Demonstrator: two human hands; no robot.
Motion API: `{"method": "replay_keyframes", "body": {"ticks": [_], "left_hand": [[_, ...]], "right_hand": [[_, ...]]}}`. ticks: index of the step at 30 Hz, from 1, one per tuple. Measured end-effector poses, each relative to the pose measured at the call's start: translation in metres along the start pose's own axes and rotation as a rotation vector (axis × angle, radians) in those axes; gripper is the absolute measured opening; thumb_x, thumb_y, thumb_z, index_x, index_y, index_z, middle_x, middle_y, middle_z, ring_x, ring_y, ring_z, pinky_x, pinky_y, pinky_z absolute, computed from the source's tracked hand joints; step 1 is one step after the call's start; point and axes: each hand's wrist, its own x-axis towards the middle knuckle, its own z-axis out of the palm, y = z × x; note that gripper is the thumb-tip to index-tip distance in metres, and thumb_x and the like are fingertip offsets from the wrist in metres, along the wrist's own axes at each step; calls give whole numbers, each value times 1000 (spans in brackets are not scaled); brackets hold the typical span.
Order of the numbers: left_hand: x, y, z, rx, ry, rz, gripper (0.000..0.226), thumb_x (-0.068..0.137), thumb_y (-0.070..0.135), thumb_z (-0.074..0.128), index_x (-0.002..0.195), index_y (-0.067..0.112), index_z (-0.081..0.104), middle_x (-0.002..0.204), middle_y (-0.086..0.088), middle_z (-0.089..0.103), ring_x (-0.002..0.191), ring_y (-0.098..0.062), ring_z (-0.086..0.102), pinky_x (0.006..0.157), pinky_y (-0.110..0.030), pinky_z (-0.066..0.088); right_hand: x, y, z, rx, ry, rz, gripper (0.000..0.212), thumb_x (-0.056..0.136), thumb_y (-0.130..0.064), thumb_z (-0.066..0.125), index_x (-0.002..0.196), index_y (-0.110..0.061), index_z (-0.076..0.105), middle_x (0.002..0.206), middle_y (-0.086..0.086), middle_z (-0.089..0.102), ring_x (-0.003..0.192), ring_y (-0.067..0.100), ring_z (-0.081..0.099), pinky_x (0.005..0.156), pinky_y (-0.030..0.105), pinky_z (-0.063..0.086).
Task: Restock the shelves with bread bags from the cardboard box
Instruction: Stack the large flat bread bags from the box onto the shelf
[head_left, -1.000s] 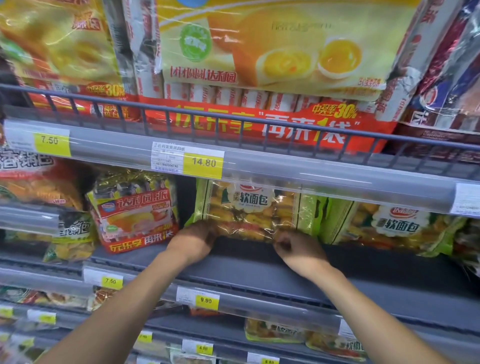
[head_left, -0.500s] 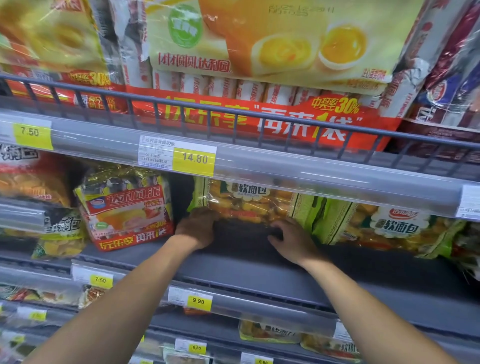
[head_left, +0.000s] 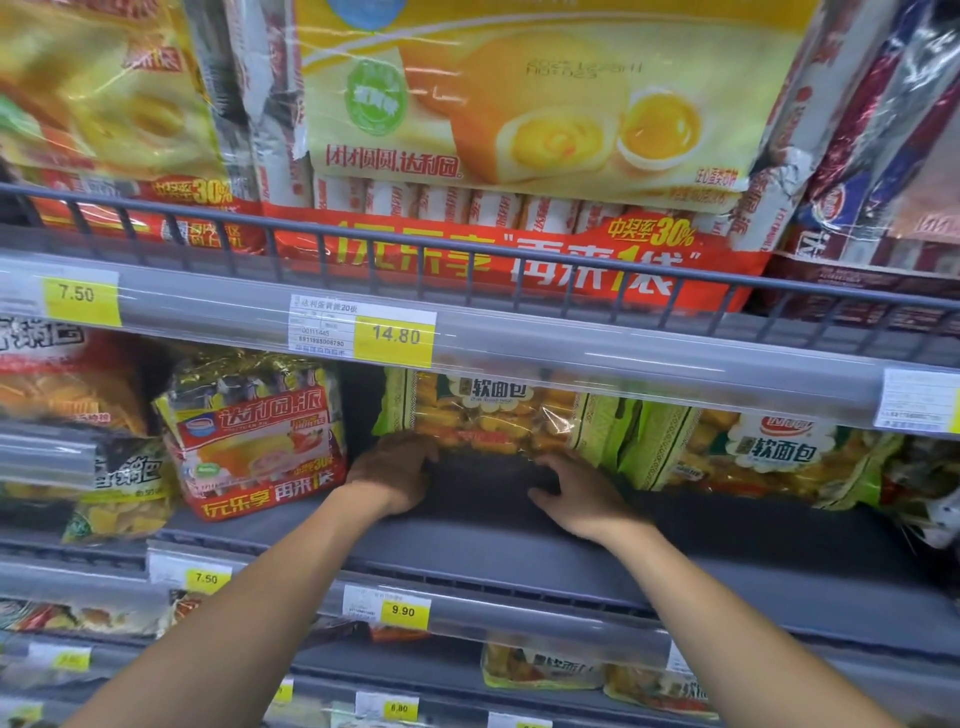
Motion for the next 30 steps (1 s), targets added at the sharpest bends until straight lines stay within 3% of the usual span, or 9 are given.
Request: {"method": "replay_keyframes", "body": {"ticks": [8, 12, 18, 20, 24, 30], "left_hand": [[-36, 1, -9, -8, 28, 126, 39, 100, 38, 52, 139, 31, 53, 153, 1, 45, 136, -25, 45, 109, -35, 43], [-66, 1, -8, 31, 155, 238, 54, 96, 51, 50, 148, 34, 44, 155, -1, 43, 140, -27, 42, 109, -41, 45], [-118, 10, -3, 101, 384, 445, 55, 95, 44, 57, 146, 27, 46, 151, -6, 44, 135, -34, 46, 107, -49, 46], [-133, 13, 6, 106, 426, 508, 58, 95, 41, 62, 148, 25, 47, 156, -9, 42, 142, -37, 40, 114, -52, 41], [-165, 28, 31, 94, 414, 636, 65, 92, 42, 68, 151, 27, 44, 168, -8, 24, 157, -31, 16, 123, -53, 28], [-216, 64, 82, 116, 281, 813, 67, 86, 46, 73, 147, 26, 51, 166, -10, 28, 155, -34, 22, 120, -54, 31]], "right_hand": [[-33, -14, -8, -20, 28, 83, 57, 94, -45, 61, 147, -30, 45, 153, -4, 42, 138, 21, 44, 112, 35, 39], [-64, -20, -10, -29, 131, 83, 61, 93, -48, 60, 149, -30, 44, 156, -2, 40, 143, 25, 38, 115, 39, 37], [-131, -41, -4, -115, 330, 113, 67, 94, -49, 57, 154, -30, 35, 164, 4, 23, 148, 30, 27, 117, 46, 34], [-158, -46, 2, -152, 395, 125, 69, 96, -48, 56, 157, -29, 29, 167, 5, 17, 152, 29, 19, 120, 46, 26], [-219, -50, 19, -182, 494, 217, 73, 96, -47, 60, 158, -29, 28, 169, 2, 9, 153, 25, 13, 121, 46, 22], [-329, -31, 52, -228, 511, 390, 76, 88, -48, 65, 155, -26, 36, 165, 9, 24, 150, 31, 27, 117, 52, 31]]}}
